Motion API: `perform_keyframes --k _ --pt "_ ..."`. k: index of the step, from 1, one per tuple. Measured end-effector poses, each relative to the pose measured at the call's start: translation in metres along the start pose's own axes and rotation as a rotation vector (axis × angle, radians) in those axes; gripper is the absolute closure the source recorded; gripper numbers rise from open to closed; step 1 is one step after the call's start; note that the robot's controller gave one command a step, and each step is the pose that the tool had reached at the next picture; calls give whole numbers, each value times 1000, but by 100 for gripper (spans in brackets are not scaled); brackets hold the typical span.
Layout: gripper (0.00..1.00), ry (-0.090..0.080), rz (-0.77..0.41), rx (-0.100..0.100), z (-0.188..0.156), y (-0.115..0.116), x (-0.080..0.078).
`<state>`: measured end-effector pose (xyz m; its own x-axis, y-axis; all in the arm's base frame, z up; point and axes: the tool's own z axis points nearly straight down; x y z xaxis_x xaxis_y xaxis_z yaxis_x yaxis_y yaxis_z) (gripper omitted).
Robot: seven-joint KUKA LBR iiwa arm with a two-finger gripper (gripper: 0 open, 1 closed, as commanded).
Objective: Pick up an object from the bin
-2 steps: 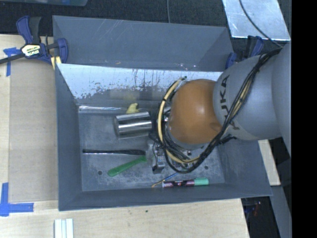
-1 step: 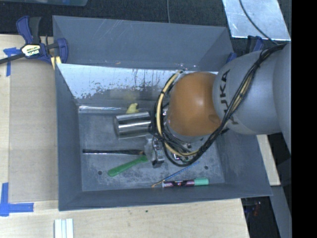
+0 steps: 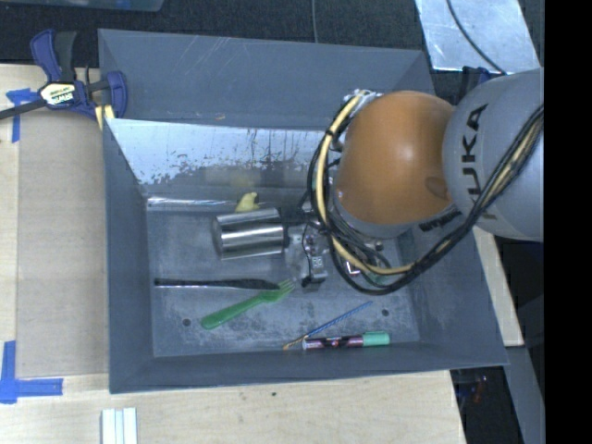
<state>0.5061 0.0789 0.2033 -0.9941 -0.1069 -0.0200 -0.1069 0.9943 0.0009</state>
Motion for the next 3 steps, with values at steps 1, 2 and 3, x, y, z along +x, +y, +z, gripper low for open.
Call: perform_keyframes --k 1,2,3 --pt "100 25 -32 1 69 -7 7" --pt "100 1 39 0 96 20 3" --pt "100 5 -289 -2 78 13 -4"
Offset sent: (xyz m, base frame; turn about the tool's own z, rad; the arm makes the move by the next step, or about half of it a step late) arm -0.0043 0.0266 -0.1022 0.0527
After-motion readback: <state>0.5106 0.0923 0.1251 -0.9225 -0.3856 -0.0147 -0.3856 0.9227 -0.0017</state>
